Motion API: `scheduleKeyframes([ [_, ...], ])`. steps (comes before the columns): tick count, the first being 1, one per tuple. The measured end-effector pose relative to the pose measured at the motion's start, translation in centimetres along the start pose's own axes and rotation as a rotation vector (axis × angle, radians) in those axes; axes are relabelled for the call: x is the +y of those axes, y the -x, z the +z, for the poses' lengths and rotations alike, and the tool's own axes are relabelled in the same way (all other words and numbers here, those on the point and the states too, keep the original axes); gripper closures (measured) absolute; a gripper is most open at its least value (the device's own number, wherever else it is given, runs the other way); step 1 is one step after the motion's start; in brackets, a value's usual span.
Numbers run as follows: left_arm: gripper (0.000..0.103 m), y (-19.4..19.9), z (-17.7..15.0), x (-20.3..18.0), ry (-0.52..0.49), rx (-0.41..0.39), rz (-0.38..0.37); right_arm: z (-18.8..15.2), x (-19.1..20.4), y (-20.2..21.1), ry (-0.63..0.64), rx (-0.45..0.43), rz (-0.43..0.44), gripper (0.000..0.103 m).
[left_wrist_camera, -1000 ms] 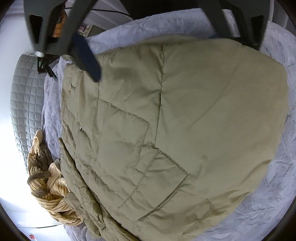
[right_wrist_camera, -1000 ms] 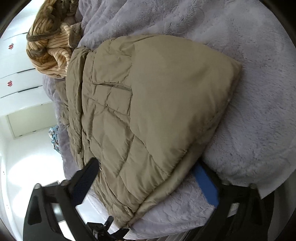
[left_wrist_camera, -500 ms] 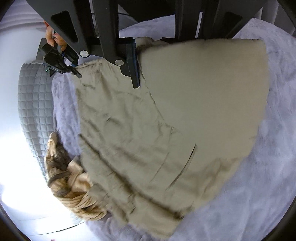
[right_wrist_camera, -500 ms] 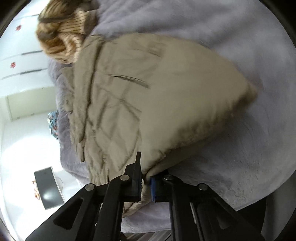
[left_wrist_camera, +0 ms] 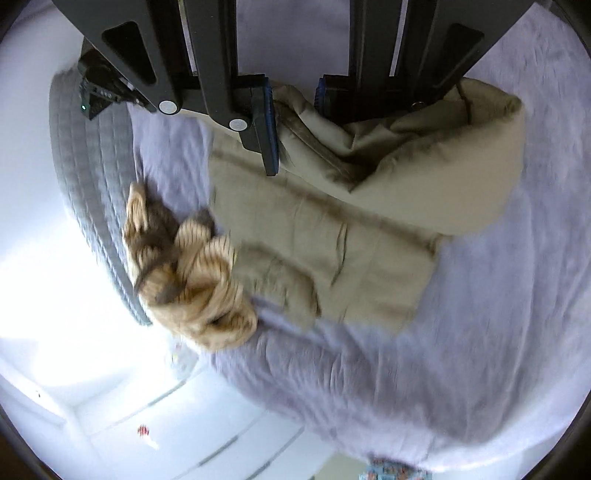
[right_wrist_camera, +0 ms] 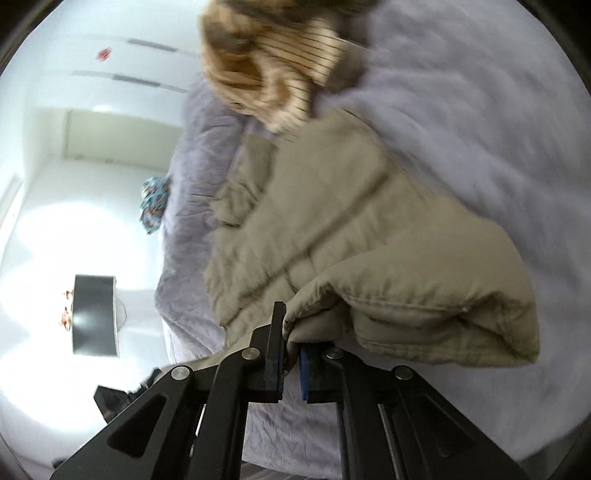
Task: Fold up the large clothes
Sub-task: 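Carry the gripped hem over the jacket toward the collar with both tools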
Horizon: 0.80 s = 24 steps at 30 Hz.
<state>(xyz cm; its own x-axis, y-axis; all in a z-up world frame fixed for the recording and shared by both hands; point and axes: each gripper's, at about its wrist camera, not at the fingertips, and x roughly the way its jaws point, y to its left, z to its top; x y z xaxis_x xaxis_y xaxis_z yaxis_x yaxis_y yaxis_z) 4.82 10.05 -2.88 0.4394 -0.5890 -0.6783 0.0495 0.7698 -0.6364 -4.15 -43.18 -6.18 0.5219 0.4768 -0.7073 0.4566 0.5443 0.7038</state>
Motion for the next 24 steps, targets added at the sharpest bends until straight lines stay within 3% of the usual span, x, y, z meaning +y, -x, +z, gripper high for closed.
scheduleKeyframes([
  [5,0.085,-1.9,4.0,-2.7,-0.018,-0.08,0.076,6.1,3.7,-1.9,0.103,0.031,0.002,0.096],
  [10,0.085,-4.9,7.5,-3.2,-0.009,-0.095,0.111,11.2,6.1,-4.9,0.17,0.056,-0.019,0.096],
  [16,0.085,-9.7,11.2,-1.8,-0.031,-0.04,0.163,15.4,6.6,-10.2,0.133,0.076,-0.024,0.096],
  [24,0.085,-19.5,15.4,1.2,-0.107,0.069,0.259,19.5,4.9,-17.7,0.085,0.059,-0.099,0.096],
])
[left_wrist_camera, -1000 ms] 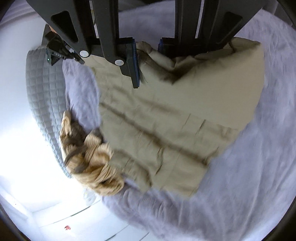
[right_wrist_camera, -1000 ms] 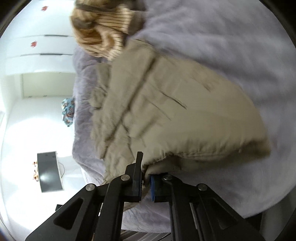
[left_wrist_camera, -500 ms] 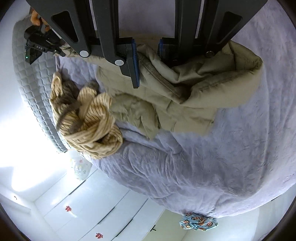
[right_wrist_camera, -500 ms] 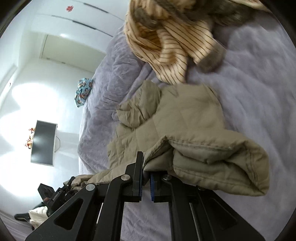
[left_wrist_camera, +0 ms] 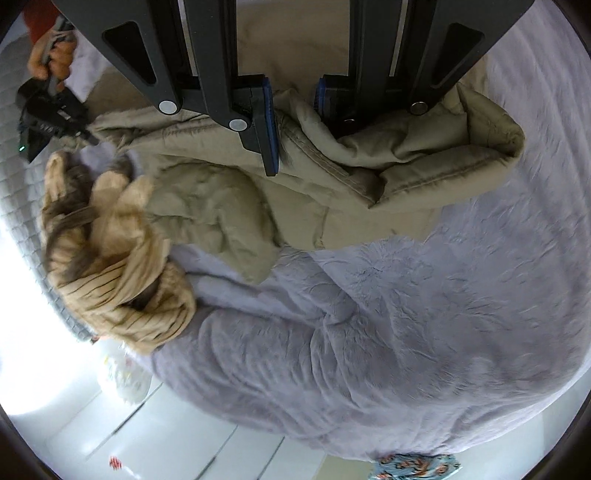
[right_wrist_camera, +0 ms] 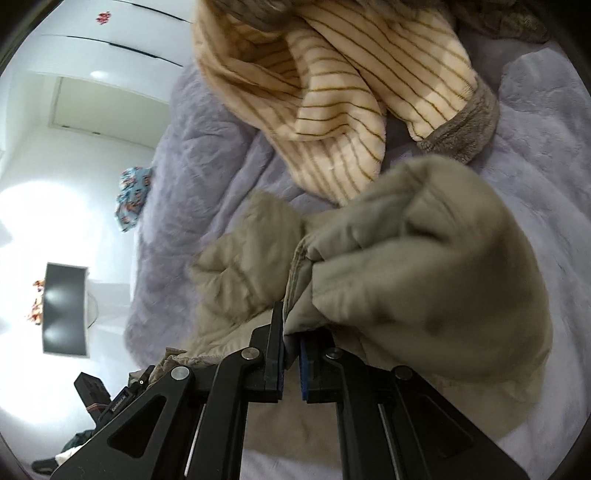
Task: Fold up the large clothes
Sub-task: 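Carry the gripped hem over the jacket toward the collar with both tools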
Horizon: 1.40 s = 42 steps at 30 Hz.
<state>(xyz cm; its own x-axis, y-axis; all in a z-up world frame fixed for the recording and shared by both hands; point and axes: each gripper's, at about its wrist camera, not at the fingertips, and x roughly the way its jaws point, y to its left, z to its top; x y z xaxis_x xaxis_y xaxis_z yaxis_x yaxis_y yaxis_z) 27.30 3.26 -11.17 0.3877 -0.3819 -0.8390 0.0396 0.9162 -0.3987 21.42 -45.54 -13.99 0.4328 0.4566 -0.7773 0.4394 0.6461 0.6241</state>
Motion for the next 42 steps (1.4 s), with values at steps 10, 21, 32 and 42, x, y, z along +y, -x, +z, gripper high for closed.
scheduleKeyframes([
  [10,0.082,-8.0,1.3,1.7,0.016,0.013,0.012,2.2,-4.0,-7.4,-0.013,0.012,-0.049,0.096],
  [21,0.019,-0.9,0.0,0.9,-0.049,-0.177,0.014,1.9,-3.0,-4.2,0.028,-0.053,-0.063,0.037],
  [32,0.066,-5.9,-2.6,-0.9,-0.26,-0.028,0.165,-3.4,0.5,-7.1,0.315,0.037,-0.15,0.082],
  [42,0.066,-8.9,2.2,1.4,-0.182,-0.087,0.259,1.8,-3.2,-4.7,0.285,-0.116,-0.334,0.089],
])
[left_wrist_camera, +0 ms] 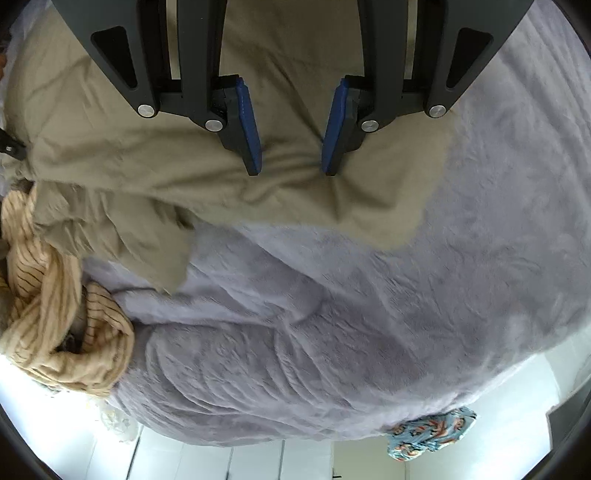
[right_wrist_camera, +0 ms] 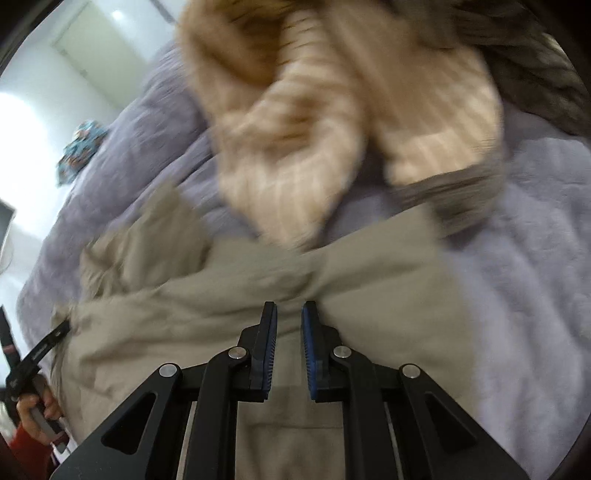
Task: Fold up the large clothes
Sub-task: 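Carry the gripped hem over the jacket toward the collar with both tools, then lower the hem onto the jacket and open both tools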
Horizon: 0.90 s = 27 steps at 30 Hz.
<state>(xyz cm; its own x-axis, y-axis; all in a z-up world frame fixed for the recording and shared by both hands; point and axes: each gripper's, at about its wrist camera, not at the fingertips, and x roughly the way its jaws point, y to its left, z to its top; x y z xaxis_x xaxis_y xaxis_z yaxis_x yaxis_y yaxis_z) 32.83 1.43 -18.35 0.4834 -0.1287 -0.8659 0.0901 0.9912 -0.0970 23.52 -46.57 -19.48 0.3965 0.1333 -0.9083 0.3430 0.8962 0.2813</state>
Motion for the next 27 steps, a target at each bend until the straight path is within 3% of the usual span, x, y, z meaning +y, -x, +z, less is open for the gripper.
scheduleKeyframes([
  [3,0.066,1.3,0.5,0.6,-0.006,-0.022,-0.002,0.3,-2.0,1.4,-0.016,-0.016,-0.02,0.089],
  [5,0.065,1.4,0.1,0.8,-0.053,-0.033,0.04,0.2,-2.8,1.7,-0.001,-0.029,-0.059,0.089],
  [7,0.065,0.1,0.0,1.1,-0.081,-0.011,0.079,0.3,-4.0,0.8,-0.016,-0.013,-0.082,0.089],
  [11,0.065,-3.4,0.7,2.0,-0.026,0.019,0.096,0.9,-6.4,-2.5,-0.14,0.023,-0.064,0.089],
  [21,0.065,-7.3,1.5,2.5,0.007,0.034,0.084,1.4,-6.8,-6.4,-0.118,0.013,-0.115,0.089],
  [27,0.065,-5.7,1.8,2.1,0.009,0.033,0.129,2.0,-4.0,-5.6,-0.109,0.009,-0.166,0.085],
])
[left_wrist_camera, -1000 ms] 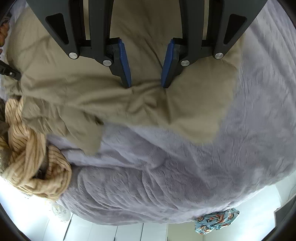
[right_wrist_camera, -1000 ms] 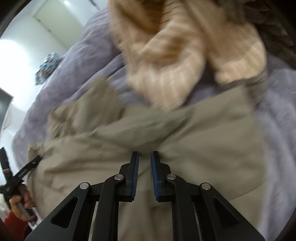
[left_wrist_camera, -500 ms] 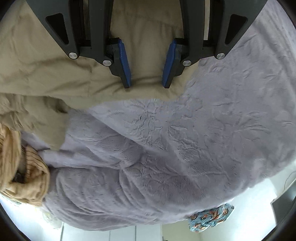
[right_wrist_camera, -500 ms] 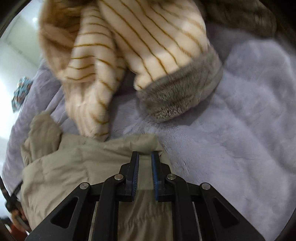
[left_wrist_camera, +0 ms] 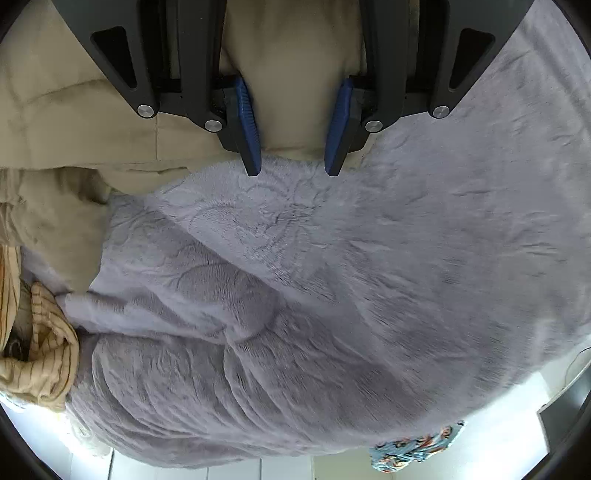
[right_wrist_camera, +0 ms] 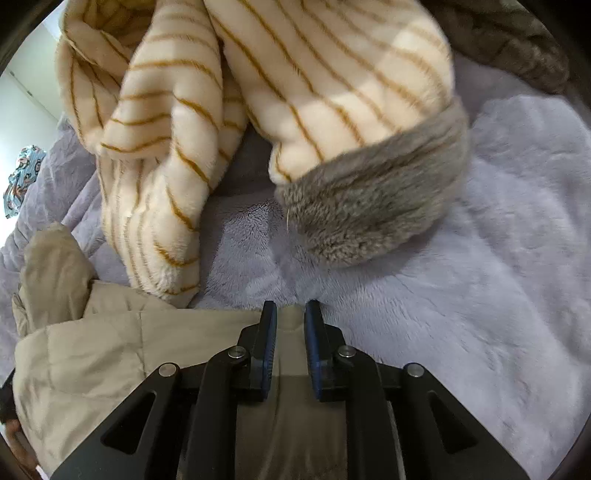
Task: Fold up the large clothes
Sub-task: 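Lower the hem onto the jacket and open both tools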
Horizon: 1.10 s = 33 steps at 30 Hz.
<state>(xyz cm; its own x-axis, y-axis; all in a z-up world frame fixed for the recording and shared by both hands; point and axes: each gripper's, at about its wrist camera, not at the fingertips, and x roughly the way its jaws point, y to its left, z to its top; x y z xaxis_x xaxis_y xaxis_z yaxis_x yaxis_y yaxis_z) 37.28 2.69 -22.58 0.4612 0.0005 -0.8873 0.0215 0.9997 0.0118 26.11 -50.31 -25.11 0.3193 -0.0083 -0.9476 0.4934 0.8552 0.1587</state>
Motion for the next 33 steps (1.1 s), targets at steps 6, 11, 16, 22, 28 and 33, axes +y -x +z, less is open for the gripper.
scheduleKeyframes([
  [6,0.057,5.7,-1.5,1.3,0.013,-0.048,0.018,-1.9,0.8,5.0,-0.011,-0.07,0.017,0.076],
  [11,0.039,9.1,-4.0,2.1,0.055,-0.048,-0.011,-4.8,1.5,8.8,-0.015,-0.097,0.042,0.075],
  [16,0.039,10.9,-8.0,2.0,0.064,0.018,-0.037,-7.9,1.2,11.1,-0.005,-0.081,0.073,0.068],
  [22,0.039,12.6,-13.2,0.2,-0.004,0.089,-0.055,-12.9,0.3,12.5,-0.059,-0.013,0.111,0.061],
  [28,0.039,14.1,-16.9,-0.7,-0.02,0.145,-0.097,-17.7,-0.7,13.5,-0.107,0.05,0.128,0.055],
  [33,0.039,15.1,-18.7,-1.6,-0.042,0.192,-0.13,-21.1,-0.7,13.7,-0.133,0.119,0.145,0.052],
])
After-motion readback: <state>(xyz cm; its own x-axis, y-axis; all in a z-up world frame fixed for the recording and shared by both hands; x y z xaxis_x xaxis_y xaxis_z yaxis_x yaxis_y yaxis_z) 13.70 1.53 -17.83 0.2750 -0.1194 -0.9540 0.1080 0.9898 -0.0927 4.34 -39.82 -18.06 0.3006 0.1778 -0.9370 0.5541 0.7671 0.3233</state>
